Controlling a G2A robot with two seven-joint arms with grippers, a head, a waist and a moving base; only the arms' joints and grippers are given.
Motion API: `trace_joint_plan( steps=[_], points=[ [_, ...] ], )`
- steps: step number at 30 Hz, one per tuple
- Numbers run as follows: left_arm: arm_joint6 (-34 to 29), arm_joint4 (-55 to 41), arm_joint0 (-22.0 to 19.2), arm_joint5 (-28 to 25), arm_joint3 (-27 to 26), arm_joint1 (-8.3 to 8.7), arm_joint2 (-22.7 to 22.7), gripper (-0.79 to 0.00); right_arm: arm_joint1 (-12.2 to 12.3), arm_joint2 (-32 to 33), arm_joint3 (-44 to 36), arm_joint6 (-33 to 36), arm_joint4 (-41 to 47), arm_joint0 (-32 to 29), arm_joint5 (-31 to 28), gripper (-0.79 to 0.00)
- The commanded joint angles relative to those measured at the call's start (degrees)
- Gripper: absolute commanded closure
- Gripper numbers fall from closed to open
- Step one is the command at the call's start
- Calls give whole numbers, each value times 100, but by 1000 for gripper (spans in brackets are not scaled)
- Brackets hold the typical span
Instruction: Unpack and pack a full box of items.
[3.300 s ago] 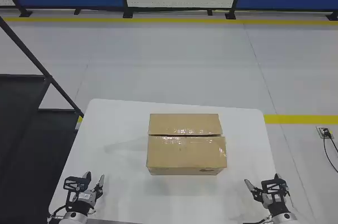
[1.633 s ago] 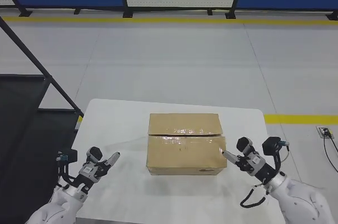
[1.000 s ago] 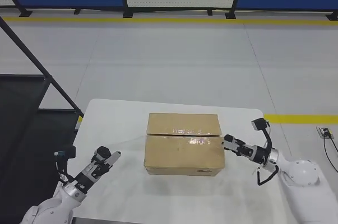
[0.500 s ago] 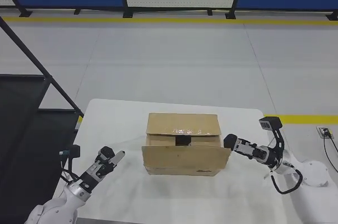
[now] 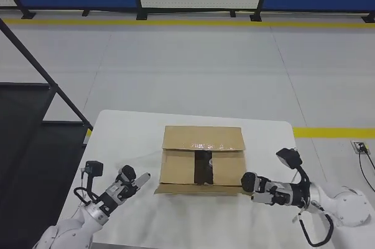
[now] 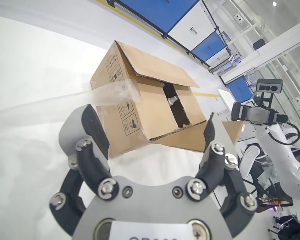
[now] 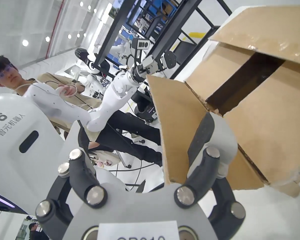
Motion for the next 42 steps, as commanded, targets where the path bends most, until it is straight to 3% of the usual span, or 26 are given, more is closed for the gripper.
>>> trace_joint_plan(
  steps=[1,7,13,16,20,32,38,42],
  points=[
    [-164,109,-2,-98,20,16,30,-785,122,-151,-3,-17,-103,0,-17,-785],
    [-634,562,-3,-353,37,67,157,-785,382,-593,350,66,-53,198,67,-785],
    [-864,996,0,-514,100,103,291,-785,444,-973,887,259,373,648,262,-785],
    [-887,1165,-27,-513,159,110,396,-785,393,-1059,1303,91,789,909,467,-785],
    [-837,1363,-69,-409,237,111,531,-785,315,-1103,1515,-674,1154,1186,1300,-785],
    [-859,1426,-93,-372,272,116,577,-785,304,-1110,1444,-809,1191,1140,1317,-785],
    [-791,1435,-76,-338,267,114,585,-785,149,-1504,1676,-1327,1460,1367,2133,-785],
    [-669,1576,-37,-249,259,119,603,-785,28,-1795,2044,-1295,1516,1675,2243,-785]
  ],
)
